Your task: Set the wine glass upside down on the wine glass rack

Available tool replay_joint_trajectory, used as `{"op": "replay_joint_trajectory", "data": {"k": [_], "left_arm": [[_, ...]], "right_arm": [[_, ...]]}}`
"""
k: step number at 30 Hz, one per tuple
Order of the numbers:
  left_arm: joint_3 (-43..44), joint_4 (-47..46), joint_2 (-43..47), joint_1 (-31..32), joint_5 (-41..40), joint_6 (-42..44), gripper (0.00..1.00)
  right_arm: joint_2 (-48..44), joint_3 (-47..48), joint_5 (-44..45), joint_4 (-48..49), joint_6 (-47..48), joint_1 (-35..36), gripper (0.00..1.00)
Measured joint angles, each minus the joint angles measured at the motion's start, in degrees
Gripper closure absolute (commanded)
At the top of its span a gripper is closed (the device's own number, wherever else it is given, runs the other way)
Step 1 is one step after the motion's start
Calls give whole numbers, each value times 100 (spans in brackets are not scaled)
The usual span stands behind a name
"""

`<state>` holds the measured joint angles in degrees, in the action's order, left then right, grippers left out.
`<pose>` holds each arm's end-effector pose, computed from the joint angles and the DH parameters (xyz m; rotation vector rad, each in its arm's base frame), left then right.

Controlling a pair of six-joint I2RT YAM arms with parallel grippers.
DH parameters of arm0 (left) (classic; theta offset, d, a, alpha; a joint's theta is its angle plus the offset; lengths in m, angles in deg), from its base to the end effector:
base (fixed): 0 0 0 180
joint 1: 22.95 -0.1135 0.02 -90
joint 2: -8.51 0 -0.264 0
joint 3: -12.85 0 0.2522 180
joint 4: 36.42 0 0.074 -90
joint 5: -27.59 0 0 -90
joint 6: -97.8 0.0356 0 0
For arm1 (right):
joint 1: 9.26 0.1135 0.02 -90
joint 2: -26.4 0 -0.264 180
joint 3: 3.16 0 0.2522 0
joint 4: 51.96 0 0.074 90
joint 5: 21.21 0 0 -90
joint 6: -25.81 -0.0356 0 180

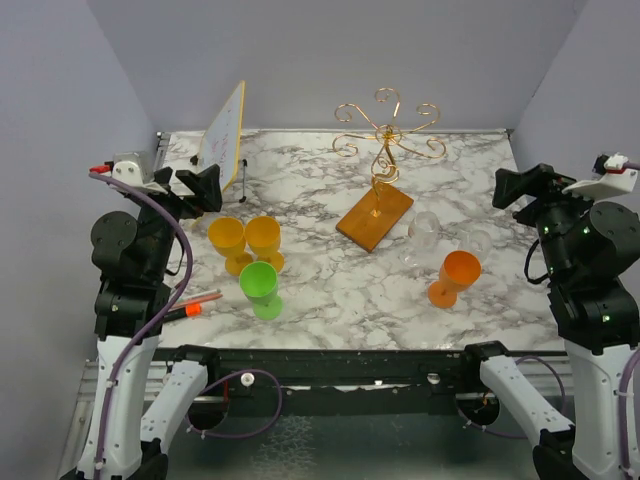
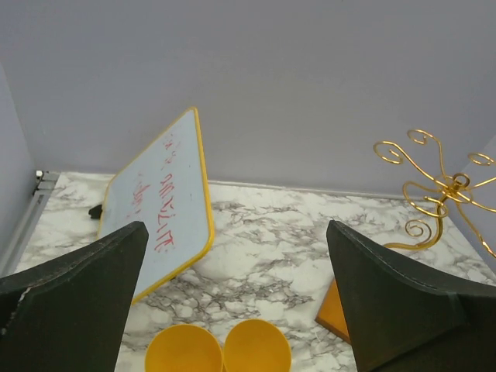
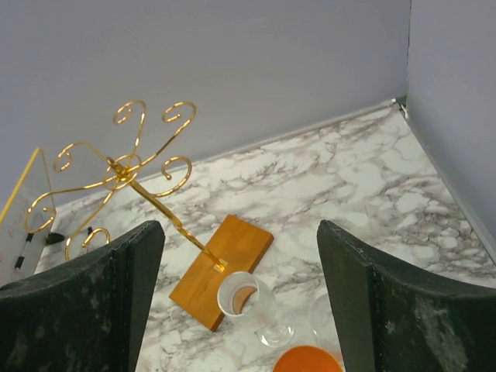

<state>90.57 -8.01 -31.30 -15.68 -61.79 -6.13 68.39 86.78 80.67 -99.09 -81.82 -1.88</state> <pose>0.1232 -0.0161 0.4556 -0.0730 1.4104 -0.3144 0.1016 0.0058 0.4789 0.3016 1.5302 0.1831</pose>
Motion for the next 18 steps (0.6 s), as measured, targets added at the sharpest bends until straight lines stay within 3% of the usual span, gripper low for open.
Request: {"op": "replay_joint_trajectory", "data": {"k": [6, 18], "left_arm": [[-409, -208, -66, 0, 166, -417, 1], [-1211, -1233, 186, 0, 627, -835, 1]], "right_arm": [[-70, -304, -7, -326, -92, 0, 12], [350, -1152, -435, -990, -393, 0, 39]]}}
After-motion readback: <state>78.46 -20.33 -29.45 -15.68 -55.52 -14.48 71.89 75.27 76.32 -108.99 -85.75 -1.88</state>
